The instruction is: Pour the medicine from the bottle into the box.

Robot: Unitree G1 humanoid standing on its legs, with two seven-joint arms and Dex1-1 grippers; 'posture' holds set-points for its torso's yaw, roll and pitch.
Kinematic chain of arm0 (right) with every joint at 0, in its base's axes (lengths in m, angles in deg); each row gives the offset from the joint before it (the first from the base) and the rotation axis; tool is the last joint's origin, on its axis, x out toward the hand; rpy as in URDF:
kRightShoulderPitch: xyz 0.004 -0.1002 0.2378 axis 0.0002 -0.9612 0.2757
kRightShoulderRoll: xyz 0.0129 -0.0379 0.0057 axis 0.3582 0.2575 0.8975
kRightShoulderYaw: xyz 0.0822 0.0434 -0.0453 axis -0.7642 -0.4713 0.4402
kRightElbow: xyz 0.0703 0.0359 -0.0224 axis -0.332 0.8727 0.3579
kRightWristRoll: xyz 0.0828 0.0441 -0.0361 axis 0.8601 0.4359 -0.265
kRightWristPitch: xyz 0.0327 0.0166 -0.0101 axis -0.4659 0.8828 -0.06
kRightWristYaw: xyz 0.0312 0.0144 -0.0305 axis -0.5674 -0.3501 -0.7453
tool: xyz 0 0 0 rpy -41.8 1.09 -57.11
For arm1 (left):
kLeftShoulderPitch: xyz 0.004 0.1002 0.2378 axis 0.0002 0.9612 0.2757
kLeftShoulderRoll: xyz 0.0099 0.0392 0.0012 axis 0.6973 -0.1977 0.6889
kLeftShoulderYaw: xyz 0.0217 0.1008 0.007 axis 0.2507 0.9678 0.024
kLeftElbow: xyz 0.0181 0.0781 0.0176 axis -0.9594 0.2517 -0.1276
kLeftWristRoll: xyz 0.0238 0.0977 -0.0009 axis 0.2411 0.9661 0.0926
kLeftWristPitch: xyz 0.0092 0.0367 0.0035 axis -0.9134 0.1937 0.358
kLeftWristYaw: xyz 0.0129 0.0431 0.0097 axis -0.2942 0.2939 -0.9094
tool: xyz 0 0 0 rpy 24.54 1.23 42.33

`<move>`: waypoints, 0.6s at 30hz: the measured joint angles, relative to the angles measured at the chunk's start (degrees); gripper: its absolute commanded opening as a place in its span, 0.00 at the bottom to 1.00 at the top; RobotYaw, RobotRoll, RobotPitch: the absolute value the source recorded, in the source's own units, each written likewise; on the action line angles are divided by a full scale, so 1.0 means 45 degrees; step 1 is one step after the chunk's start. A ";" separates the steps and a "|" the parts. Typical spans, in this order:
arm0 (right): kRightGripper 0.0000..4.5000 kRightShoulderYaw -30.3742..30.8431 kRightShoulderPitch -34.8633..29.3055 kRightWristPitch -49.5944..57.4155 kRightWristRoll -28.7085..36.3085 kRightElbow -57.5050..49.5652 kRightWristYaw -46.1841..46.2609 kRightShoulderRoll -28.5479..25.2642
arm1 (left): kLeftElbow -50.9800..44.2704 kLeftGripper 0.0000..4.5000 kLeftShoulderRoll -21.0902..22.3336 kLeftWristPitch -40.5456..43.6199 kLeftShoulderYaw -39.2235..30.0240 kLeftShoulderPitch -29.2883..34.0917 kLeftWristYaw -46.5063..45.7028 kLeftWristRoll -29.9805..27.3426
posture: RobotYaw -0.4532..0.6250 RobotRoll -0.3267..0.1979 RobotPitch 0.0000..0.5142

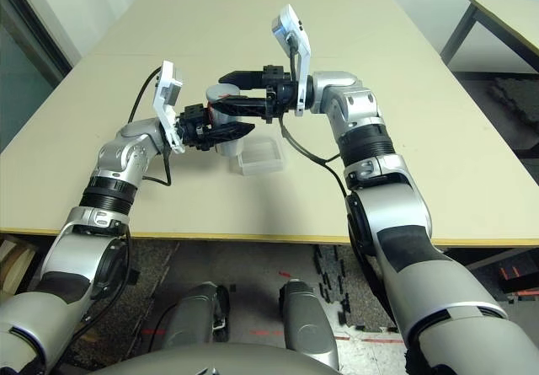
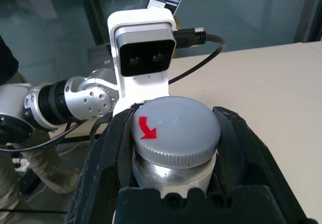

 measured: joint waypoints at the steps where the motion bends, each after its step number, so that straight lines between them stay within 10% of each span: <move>1: 0.57 -0.0058 -0.0011 0.0067 0.0054 -0.0001 0.0073 0.0036 | 0.0000 0.62 0.0007 -0.0018 -0.0024 -0.0008 -0.0019 0.0000 | 0.27 0.62 0.10; 12: 0.57 -0.3328 -0.0517 0.2285 0.2901 -0.1367 0.3140 -0.0027 | -0.0015 0.62 0.0005 -0.0030 0.0009 0.0117 -0.0221 0.0059 | 0.26 0.62 0.11; 18: 0.57 -0.3575 -0.1946 0.1451 0.1855 -0.1665 0.6474 -0.0876 | -0.0011 0.62 0.0054 -0.0054 -0.0226 0.0148 -0.0628 0.0056 | 0.25 0.62 0.12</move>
